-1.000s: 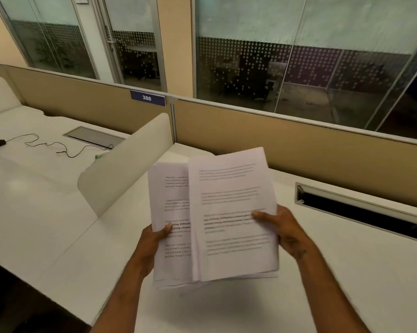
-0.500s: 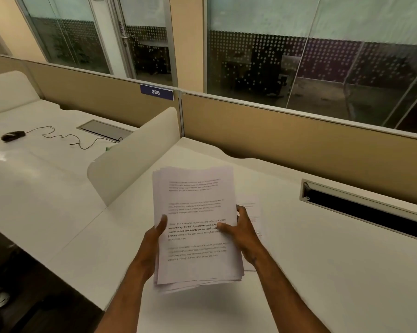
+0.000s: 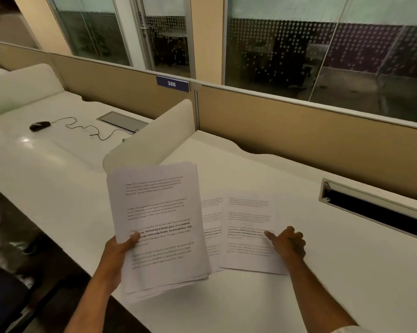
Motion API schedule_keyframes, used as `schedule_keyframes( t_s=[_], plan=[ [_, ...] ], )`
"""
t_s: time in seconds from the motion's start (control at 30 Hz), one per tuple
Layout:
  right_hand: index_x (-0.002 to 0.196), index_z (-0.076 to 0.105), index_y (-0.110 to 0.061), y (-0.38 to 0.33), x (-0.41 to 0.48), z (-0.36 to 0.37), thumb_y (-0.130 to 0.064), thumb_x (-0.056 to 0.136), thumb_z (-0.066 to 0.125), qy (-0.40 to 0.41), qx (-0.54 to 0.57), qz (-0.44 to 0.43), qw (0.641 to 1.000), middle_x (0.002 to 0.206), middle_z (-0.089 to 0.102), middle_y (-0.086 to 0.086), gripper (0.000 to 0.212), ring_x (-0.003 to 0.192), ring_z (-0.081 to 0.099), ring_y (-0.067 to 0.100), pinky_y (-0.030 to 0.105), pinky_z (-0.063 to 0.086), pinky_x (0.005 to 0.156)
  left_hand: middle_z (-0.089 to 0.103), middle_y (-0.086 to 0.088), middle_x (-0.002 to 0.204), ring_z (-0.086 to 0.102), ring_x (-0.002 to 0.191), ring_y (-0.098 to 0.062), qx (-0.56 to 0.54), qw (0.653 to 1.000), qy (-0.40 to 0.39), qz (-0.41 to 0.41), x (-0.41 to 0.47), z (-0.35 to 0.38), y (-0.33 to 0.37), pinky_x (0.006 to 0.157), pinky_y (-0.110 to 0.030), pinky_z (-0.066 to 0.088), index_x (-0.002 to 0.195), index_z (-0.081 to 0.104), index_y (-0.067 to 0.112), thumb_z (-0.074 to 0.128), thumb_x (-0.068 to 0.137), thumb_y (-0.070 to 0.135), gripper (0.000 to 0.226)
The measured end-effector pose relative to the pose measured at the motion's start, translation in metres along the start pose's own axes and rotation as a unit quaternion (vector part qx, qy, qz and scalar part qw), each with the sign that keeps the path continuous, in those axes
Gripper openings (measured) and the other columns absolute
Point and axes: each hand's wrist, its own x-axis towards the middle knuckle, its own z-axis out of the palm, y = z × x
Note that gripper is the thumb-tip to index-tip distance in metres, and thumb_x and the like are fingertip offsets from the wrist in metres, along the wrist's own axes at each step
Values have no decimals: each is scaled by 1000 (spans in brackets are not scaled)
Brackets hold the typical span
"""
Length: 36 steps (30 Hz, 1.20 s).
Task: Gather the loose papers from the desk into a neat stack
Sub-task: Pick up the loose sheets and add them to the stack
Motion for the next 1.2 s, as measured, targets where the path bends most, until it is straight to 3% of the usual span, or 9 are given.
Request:
schedule_keyframes(
  t_s=[0.2, 0.37, 0.47, 0.57, 0.73, 0.83, 0.9, 1.1, 1.2],
  plan=[
    [135, 45, 0, -6, 11, 17, -29, 77, 84, -10, 35, 61, 997, 138, 52, 24, 75, 128, 50, 42, 49, 48, 103, 78, -19, 114, 76, 99, -40, -6, 1000, -10, -19, 18, -26, -4, 72, -49, 65, 122, 69, 12, 76, 81, 22, 43],
    [115, 68, 9, -13, 30, 8, -11, 75, 85, -58, 130, 53, 988, 117, 71, 25, 47, 110, 68, 38, 44, 53, 98, 78, -18, 113, 77, 97, -39, -4, 1000, -15, -14, 34, -41, 5, 71, -47, 65, 121, 70, 12, 75, 82, 23, 41],
    [108, 66, 10, -27, 33, -1, 9, 73, 81, -89, 286, 17, 954, 114, 69, 31, 38, 97, 69, 38, 53, 55, 95, 78, -17, 113, 77, 98, -38, -5, 1000, -18, -7, 42, -48, 13, 72, -47, 65, 121, 69, 13, 75, 82, 23, 41],
    [102, 64, 2, -47, 27, -2, 13, 71, 81, -143, 365, -12, 920, 114, 69, 30, 37, 91, 69, 38, 50, 55, 90, 78, -17, 113, 77, 98, -38, -4, 1000, -15, -5, 50, -56, 18, 72, -48, 65, 122, 69, 14, 75, 82, 24, 41],
    [121, 61, 10, -77, 8, 34, -1, 72, 86, -163, 241, -60, 955, 121, 68, 27, 56, 110, 67, 41, 53, 53, 100, 79, -16, 111, 77, 97, -37, -5, 1000, -8, -4, 58, -69, 20, 71, -47, 65, 121, 69, 16, 75, 82, 24, 40],
    [130, 57, 4, -88, -3, 65, -23, 76, 86, -97, 31, -75, 992, 132, 60, 22, 67, 121, 59, 36, 39, 51, 100, 78, -18, 115, 76, 101, -39, -5, 1000, -7, -7, 61, -79, 19, 79, -52, 63, 125, 67, 15, 76, 81, 24, 46],
    [132, 53, -2, -90, -15, 78, -32, 78, 83, -32, -56, -66, 996, 134, 49, 20, 69, 124, 50, 38, 43, 53, 97, 77, -19, 117, 75, 103, -40, -9, 1000, -3, -11, 63, -84, 19, 85, -56, 61, 128, 66, 14, 76, 79, 23, 50],
    [142, 39, -10, -96, -13, 88, -20, 76, 82, -64, -3, -21, 998, 137, 53, 18, 79, 121, 58, 38, 49, 49, 102, 78, -18, 114, 76, 101, -39, -12, 1000, 3, -24, 66, -88, 14, 87, -56, 60, 122, 69, 15, 77, 79, 24, 45],
    [136, 51, -2, -93, -5, 85, -12, 74, 83, -120, 48, 4, 992, 133, 61, 19, 70, 120, 61, 37, 49, 50, 103, 79, -18, 111, 77, 98, -38, -7, 1000, -2, -21, 68, -82, 14, 79, -51, 63, 120, 70, 15, 77, 79, 25, 43]
  ],
)
